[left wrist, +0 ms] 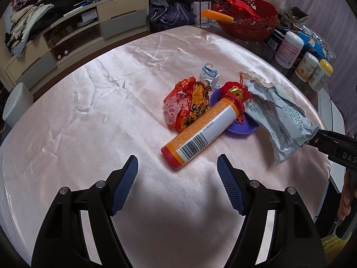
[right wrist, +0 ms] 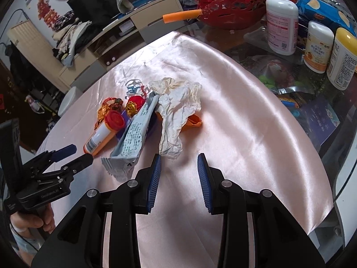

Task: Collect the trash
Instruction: 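Grasp the crumpled white tissue with the right tool while the left tool grasps the orange-and-white tube, then carry the tissue and tube over the bin while both tools open to drop them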

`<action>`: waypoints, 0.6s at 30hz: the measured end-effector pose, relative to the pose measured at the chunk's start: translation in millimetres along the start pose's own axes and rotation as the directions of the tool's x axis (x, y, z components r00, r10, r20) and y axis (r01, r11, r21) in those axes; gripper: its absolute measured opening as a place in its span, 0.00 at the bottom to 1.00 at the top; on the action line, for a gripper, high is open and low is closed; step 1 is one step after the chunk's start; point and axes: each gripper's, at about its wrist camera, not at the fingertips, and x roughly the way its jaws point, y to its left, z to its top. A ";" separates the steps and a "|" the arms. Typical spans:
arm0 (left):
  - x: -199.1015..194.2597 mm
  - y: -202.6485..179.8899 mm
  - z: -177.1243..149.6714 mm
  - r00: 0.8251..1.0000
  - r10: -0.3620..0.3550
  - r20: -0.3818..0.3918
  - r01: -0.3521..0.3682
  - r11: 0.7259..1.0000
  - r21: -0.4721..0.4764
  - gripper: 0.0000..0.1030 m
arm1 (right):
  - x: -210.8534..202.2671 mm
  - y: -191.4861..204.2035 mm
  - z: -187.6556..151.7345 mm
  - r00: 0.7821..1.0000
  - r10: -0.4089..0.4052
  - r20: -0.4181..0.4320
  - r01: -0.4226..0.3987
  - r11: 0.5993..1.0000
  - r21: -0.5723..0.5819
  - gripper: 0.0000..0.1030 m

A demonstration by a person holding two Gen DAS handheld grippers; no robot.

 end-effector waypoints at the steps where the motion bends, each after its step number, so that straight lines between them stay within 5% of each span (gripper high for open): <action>1: 2.4 -1.2 1.7 1.000 -0.002 -0.001 0.002 1.000 0.009 0.67 | -0.1 2.2 0.4 1.000 0.004 0.002 -0.004 1.000 -0.003 0.34; 6: 15.8 -6.1 12.0 1.000 -0.025 -0.009 0.025 0.999 0.035 0.67 | 2.8 9.0 8.3 1.000 0.020 0.007 -0.020 1.000 -0.016 0.34; 9: 21.9 -5.3 15.0 0.999 -0.050 -0.023 0.050 0.998 0.026 0.51 | 4.8 11.8 11.7 1.000 0.022 0.007 -0.022 1.000 -0.022 0.34; 13: 21.3 -7.6 11.6 0.996 -0.077 -0.034 0.078 0.996 0.029 0.37 | 7.7 10.9 14.3 1.000 0.008 0.010 -0.007 0.999 -0.037 0.12; 18: 16.8 -10.5 1.9 0.995 -0.091 -0.036 0.092 0.995 0.031 0.32 | 0.2 10.6 13.0 0.999 0.000 0.033 0.001 0.999 -0.045 0.03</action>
